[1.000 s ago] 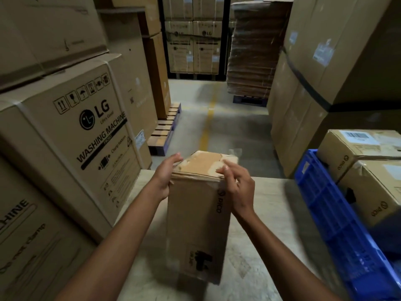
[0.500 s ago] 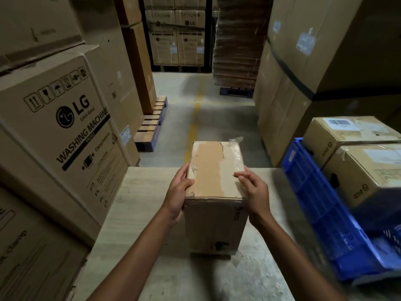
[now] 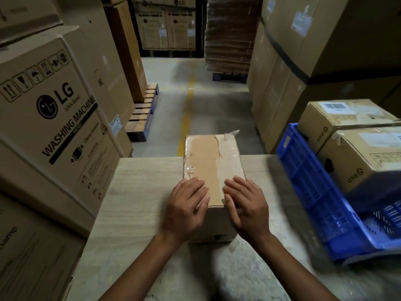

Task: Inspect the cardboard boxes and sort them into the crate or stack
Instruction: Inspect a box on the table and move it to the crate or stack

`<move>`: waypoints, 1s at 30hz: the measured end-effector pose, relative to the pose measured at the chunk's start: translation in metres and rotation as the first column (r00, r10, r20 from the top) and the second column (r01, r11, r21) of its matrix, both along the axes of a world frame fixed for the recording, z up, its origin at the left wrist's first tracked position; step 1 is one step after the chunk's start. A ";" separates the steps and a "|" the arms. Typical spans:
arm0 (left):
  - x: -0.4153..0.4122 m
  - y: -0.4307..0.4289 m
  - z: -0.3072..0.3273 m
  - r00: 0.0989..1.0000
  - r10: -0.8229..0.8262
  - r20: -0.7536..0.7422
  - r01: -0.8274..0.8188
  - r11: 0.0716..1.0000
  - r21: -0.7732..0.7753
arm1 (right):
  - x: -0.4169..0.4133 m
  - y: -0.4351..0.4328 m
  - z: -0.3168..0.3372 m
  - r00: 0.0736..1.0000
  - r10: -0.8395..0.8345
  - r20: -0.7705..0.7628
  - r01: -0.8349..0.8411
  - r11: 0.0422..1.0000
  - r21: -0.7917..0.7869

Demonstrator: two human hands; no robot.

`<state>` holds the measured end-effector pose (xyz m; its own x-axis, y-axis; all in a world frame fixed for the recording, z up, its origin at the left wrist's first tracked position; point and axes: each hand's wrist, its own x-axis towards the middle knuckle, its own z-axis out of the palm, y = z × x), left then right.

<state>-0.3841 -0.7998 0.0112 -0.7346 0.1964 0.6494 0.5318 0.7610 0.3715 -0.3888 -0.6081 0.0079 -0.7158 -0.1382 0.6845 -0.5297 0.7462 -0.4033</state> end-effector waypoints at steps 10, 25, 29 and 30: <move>-0.026 -0.002 0.035 0.970 -0.064 0.235 0.093 0.989 -0.114 | -0.025 0.006 0.043 0.977 -0.027 0.212 -0.042 0.947 0.317; -0.057 0.013 0.062 0.909 0.120 0.400 0.034 0.933 -0.357 | -0.066 -0.010 0.064 0.902 -0.117 0.415 -0.136 0.837 0.531; -0.084 0.018 0.064 0.871 0.134 0.473 0.038 0.941 -0.337 | -0.090 -0.023 0.066 0.908 -0.163 0.386 -0.050 0.873 0.486; -0.090 0.018 0.063 0.853 0.142 0.502 0.054 0.933 -0.356 | -0.093 -0.024 0.063 0.905 -0.154 0.396 -0.054 0.883 0.467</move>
